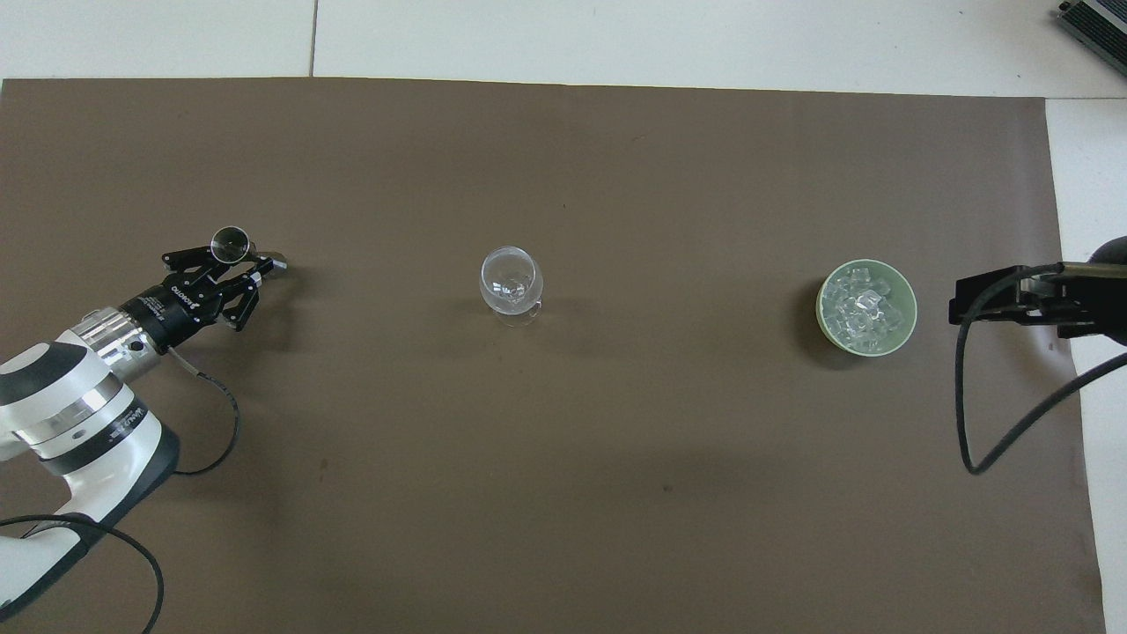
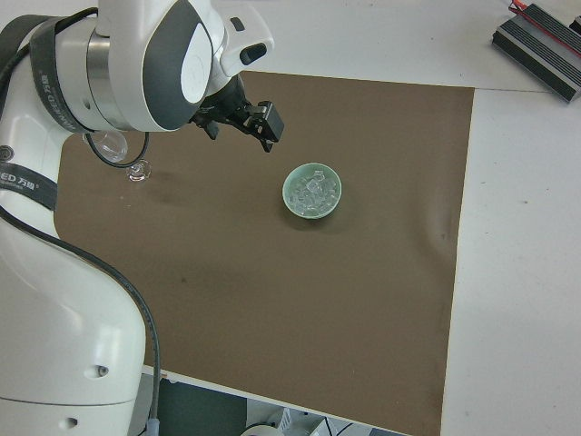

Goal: Pour wine and add ice with both arms
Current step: 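Lower the left gripper around the silver jigger and close it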

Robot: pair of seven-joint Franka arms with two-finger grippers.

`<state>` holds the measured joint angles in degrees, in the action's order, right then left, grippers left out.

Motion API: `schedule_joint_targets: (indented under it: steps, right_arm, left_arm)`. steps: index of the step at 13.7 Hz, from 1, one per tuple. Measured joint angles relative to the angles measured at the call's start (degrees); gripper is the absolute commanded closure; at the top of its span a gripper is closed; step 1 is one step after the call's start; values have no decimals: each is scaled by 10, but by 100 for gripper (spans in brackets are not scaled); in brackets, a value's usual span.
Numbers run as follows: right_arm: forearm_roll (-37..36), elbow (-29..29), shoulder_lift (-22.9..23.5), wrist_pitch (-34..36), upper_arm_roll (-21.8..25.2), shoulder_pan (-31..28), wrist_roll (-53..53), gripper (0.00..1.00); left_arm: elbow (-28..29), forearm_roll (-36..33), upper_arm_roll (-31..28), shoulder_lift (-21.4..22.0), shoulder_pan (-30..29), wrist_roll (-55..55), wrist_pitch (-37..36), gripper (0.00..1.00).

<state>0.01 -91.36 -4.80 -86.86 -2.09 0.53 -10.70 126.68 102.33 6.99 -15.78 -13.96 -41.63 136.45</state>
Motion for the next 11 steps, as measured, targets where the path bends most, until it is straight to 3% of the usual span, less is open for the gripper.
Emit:
schedule_joint_targets:
  steps: [3,11]
  right_arm:
    - [0,0,0,0,0,0,0,0]
    - [0,0,0,0,0,0,0,0]
  left_arm:
    - [-2,1,0,0,0,0,0,100]
    - [-4,1,-4,0,-1,0,1,100]
